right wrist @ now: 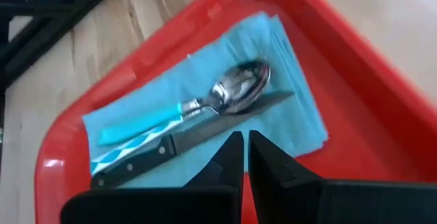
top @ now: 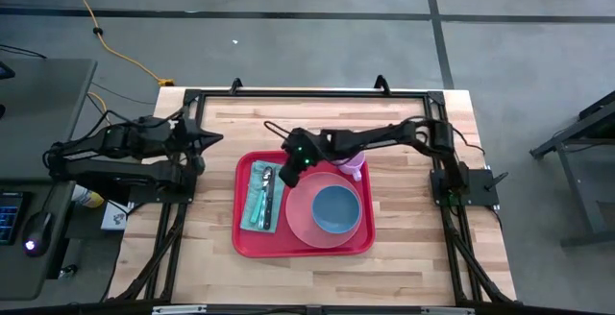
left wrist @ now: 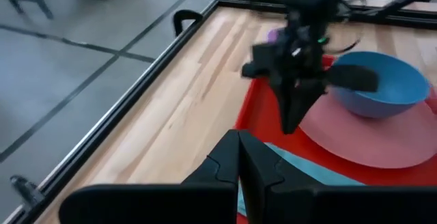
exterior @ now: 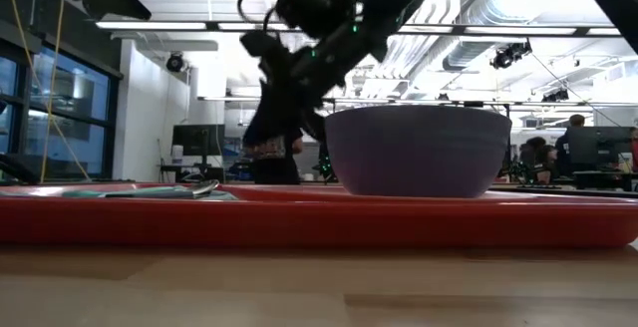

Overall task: Set up tray
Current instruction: Put the light green spoon on top of the blue napkin to the left of the light blue fork

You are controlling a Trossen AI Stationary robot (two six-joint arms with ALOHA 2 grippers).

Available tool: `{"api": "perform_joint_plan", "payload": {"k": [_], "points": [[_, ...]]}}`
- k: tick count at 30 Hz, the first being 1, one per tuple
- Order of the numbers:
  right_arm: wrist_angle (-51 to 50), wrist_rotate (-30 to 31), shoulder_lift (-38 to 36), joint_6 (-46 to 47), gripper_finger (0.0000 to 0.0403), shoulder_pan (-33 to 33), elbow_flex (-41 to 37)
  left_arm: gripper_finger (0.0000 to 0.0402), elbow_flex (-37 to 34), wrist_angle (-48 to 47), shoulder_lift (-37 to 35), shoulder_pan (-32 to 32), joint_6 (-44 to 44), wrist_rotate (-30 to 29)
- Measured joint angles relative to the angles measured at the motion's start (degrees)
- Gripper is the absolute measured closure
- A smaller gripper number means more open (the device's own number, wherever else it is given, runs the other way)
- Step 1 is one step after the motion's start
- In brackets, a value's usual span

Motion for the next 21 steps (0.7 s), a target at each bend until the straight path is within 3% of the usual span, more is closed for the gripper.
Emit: {"api": "perform_joint_plan", "payload": {"k": [12,18,21], "points": [[2.01,-0.24,2.19,2.27,0.0403,0.76,1.47,0.0364,0.0,1.29,-0.13,0.0,3.59,3.38],[0.37,-5.67,4.49,-7.56,0.0403,0.72,8.25,0.0364,0.0,4.12,-0.13,0.02,6.35,5.47],[-8.41,-6.23,9.02,-11.81,0.0403,0.74,15.37,0.0364,0.0,5.77,-0.11,0.01,7.43,7.05]]}}
